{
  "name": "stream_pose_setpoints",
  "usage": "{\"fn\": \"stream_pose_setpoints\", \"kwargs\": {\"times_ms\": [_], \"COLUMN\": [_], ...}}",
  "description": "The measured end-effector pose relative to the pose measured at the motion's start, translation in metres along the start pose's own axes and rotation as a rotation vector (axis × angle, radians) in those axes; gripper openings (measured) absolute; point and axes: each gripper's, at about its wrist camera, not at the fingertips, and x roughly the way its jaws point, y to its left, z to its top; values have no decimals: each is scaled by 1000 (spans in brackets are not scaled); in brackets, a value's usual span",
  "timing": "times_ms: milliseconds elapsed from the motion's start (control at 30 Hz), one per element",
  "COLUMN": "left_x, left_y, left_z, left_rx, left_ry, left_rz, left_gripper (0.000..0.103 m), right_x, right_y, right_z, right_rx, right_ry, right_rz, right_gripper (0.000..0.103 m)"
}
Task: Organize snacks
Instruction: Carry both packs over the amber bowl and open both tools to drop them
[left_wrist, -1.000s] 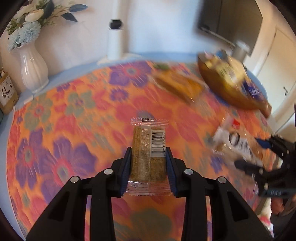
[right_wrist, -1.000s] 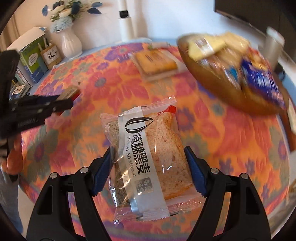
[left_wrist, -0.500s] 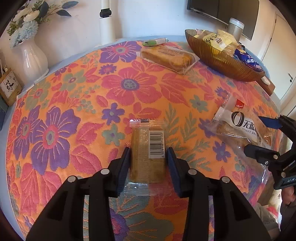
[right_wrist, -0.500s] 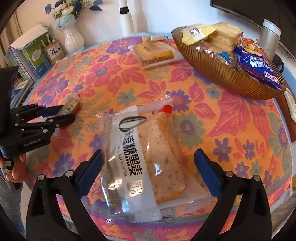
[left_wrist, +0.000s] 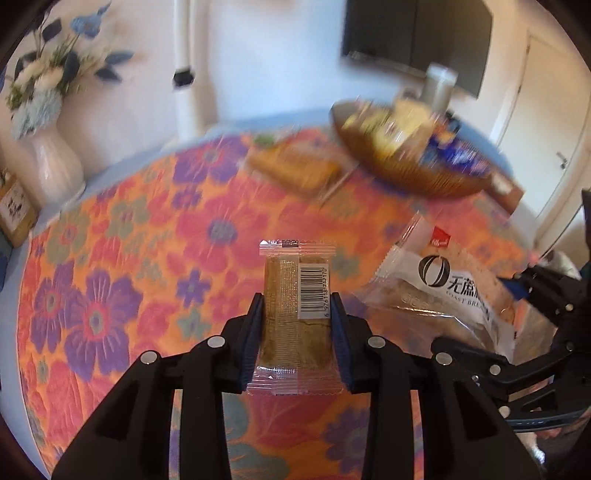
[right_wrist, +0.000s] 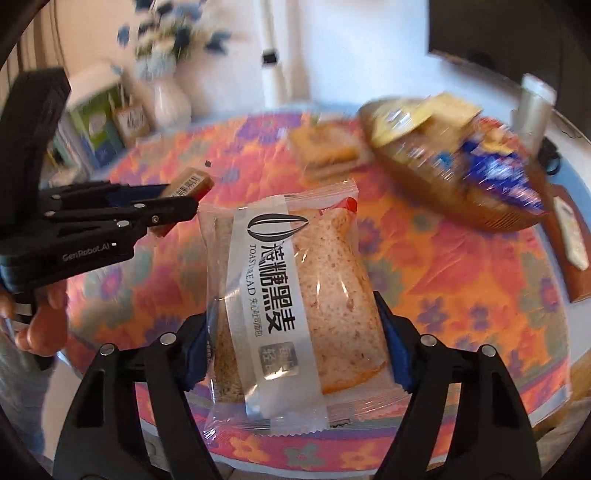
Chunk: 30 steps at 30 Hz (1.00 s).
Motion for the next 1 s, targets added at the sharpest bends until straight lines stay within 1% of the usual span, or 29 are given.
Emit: {"fn": "stream_pose_setpoints", "kwargs": {"times_ms": [67,100,167,233,333,433,567,633,767,900,933,967,1000], "left_x": [-7,-11,-11,-10,-1,18,56,73,107,131,135,138,137], "left_y": [-4,-8,-14,-25,-41,-54,-65,-69,-73,-72,-72,-72,-71], "left_z": [19,34,55,83,127,164,209,220,236,246,247,248,248], "left_rx": [2,9,23,45,78,92,100,101,116,109,110,109,111], "left_ry": [-30,-52,-75,-101,-137,-140,-128,-109,-87,-70,-66,-68,-73], "left_rz": [-38,-64,-88,-113,-144,-170,-188,-200,-215,-250,-259,-247,-237], "left_gripper": [33,33,33,33,34,34,34,34,34,34,39,52,58], "right_x": [-17,-26,-39,-46,-52,-43,-17,1,27,45,45,43,42], "right_y": [-17,-26,-45,-66,-106,-147,-191,-206,-214,-222,-224,-225,-226], "right_z": [14,23,39,59,96,131,172,188,207,211,211,208,208], "right_rx": [21,31,51,78,135,210,307,334,331,360,365,375,376], "right_ry": [-42,-64,-101,-130,-171,-171,-129,-96,-56,-16,-16,-23,-26], "right_rz": [-15,-23,-40,-63,-126,-152,-127,-124,-153,-147,-142,-136,-136], "right_gripper": [77,77,77,77,77,77,77,77,77,80,80,80,80]}}
